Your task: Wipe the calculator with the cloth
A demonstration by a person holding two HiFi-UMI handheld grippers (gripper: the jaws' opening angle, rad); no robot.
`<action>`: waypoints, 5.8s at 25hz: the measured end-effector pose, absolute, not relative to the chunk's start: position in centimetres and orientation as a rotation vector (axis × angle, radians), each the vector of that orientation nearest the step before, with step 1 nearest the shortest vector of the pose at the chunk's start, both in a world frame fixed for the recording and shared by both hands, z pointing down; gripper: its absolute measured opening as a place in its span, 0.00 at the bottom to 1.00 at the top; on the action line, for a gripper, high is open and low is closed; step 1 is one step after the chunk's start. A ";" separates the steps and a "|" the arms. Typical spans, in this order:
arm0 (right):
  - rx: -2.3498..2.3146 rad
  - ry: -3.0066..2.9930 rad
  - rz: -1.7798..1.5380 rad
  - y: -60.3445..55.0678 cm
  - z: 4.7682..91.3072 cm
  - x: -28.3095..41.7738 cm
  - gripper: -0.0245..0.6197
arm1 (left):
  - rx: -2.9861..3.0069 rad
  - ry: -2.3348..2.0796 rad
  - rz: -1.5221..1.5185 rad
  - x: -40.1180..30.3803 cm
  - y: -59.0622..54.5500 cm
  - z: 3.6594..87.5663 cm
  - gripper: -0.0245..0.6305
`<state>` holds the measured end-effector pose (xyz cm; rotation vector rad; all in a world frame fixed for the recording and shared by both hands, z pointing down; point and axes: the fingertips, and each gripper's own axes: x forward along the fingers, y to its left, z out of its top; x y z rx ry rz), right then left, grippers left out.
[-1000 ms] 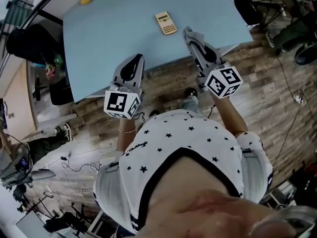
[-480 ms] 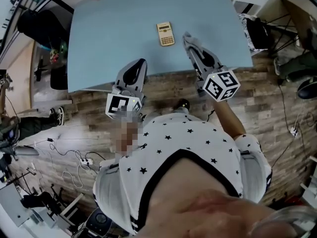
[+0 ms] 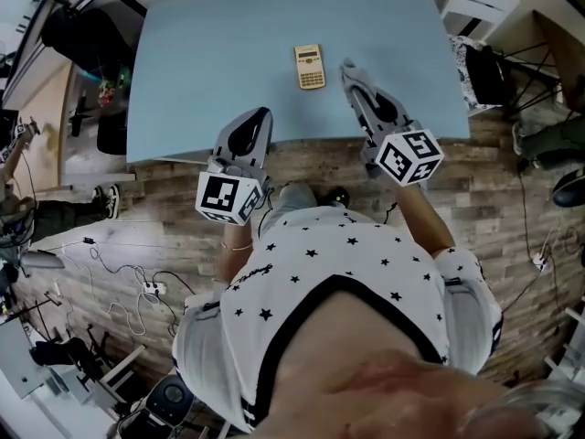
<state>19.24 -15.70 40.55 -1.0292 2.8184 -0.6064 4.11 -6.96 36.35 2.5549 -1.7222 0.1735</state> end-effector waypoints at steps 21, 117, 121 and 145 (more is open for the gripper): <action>-1.133 2.927 -0.614 -25.8 42.5 11.1 0.10 | 2.583 -1.707 0.058 -4.0 -18.1 36.5 0.09; -1.375 3.346 -0.919 -29.2 61.7 2.5 0.10 | 2.556 -1.668 0.069 -12.4 -24.3 39.0 0.09; -1.409 3.323 -0.924 -29.7 61.6 3.2 0.10 | 2.562 -1.665 0.072 -12.1 -24.3 38.9 0.09; -1.792 2.997 -1.113 -31.2 63.1 12.1 0.10 | 2.618 -1.575 0.080 -10.1 -24.6 39.1 0.09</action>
